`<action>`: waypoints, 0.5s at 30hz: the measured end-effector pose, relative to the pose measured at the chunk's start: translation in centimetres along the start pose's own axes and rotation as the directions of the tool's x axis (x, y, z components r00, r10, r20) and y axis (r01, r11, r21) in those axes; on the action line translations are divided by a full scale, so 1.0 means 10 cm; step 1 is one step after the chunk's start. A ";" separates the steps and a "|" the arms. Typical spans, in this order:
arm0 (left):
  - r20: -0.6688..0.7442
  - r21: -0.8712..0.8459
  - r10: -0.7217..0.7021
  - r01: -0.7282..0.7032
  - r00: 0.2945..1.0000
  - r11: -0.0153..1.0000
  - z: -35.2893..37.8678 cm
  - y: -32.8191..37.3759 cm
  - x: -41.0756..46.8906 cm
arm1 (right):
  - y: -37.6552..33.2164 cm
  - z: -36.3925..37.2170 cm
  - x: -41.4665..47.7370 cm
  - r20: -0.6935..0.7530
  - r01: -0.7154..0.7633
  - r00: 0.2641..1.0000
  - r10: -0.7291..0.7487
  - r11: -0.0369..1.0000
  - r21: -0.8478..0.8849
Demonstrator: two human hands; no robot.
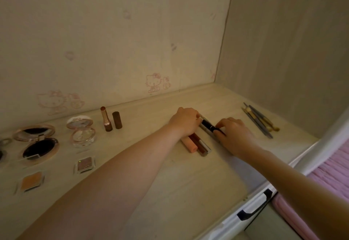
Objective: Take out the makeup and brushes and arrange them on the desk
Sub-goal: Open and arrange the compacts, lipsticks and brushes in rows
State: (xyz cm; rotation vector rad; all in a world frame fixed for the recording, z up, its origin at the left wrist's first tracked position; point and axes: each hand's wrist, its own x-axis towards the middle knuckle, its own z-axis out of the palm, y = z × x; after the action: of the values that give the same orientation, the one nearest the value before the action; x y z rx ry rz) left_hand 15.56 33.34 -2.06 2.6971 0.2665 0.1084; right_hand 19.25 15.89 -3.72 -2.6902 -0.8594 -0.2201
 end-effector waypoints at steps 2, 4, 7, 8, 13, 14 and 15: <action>0.045 -0.004 -0.005 0.005 0.999 1.000 0.02 0.05 0.07 | 0.01 0.01 0.03 0.004 0.008 1.000 -0.007 1.000 -0.019; 0.064 0.008 0.004 -0.005 0.998 1.000 0.04 0.09 0.11 | 0.00 0.02 0.05 0.005 0.008 1.000 -0.008 1.000 -0.011; 0.045 0.031 0.022 -0.024 0.999 0.999 0.06 0.10 0.12 | -0.01 0.05 0.05 -0.010 0.004 1.000 -0.004 1.000 0.018; 0.034 0.016 0.026 -0.027 0.999 1.000 0.06 0.10 0.12 | -0.01 0.06 0.05 -0.015 0.003 1.000 -0.003 1.000 0.027; -0.041 -0.201 -0.003 -0.005 0.999 0.980 0.04 0.05 0.04 | -0.01 0.07 0.01 -0.075 -0.031 0.996 0.040 0.992 0.122; -0.066 -0.252 -0.012 -0.004 0.998 0.968 0.03 0.04 0.01 | -0.02 0.06 0.01 -0.089 -0.033 0.995 0.047 0.988 0.151; -0.089 -0.298 -0.021 -0.006 0.996 0.955 0.01 0.03 -0.02 | -0.04 0.05 0.00 -0.101 -0.031 0.994 0.050 0.982 0.184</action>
State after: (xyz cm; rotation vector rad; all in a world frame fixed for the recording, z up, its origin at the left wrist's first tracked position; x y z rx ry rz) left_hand 15.47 32.97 -1.97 2.3937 0.2651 0.2499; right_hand 19.06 16.39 -4.07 -2.4999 -0.7542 -0.2583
